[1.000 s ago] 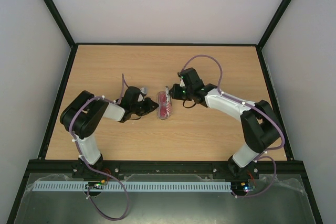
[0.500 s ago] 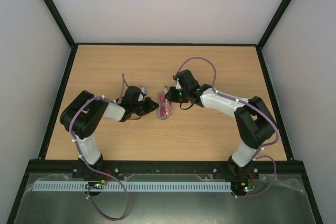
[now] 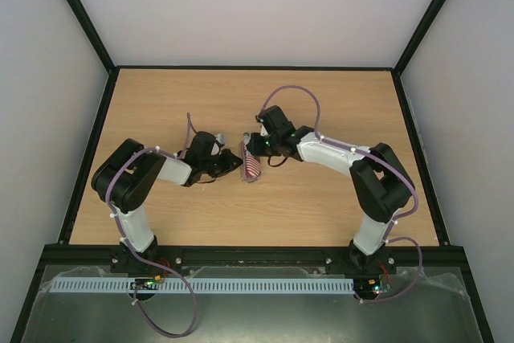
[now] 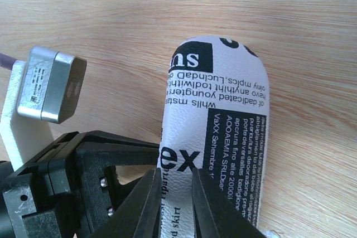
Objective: Organize the sunglasses
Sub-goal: Close the sunglasses case at the center of the board.
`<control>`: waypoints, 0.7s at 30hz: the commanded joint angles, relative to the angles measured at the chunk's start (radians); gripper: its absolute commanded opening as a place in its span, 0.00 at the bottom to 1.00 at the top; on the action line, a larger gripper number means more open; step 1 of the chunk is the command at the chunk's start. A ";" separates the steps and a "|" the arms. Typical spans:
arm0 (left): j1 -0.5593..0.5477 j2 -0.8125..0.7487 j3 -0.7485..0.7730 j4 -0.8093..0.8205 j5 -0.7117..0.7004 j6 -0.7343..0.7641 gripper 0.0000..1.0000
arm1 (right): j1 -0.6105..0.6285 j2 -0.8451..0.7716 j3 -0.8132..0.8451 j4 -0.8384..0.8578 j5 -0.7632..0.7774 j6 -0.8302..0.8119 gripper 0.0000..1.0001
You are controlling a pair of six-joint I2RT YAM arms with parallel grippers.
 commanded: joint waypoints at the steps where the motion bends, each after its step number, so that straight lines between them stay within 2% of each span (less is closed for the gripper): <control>1: -0.006 -0.019 0.019 -0.005 0.004 0.009 0.08 | 0.024 0.058 0.015 -0.065 0.022 -0.018 0.16; 16: -0.006 -0.034 0.011 0.005 0.006 0.009 0.09 | 0.052 0.128 0.045 -0.082 0.025 -0.026 0.18; 21: -0.005 -0.059 -0.008 0.011 0.004 0.004 0.14 | 0.054 0.142 0.050 -0.093 0.037 -0.028 0.18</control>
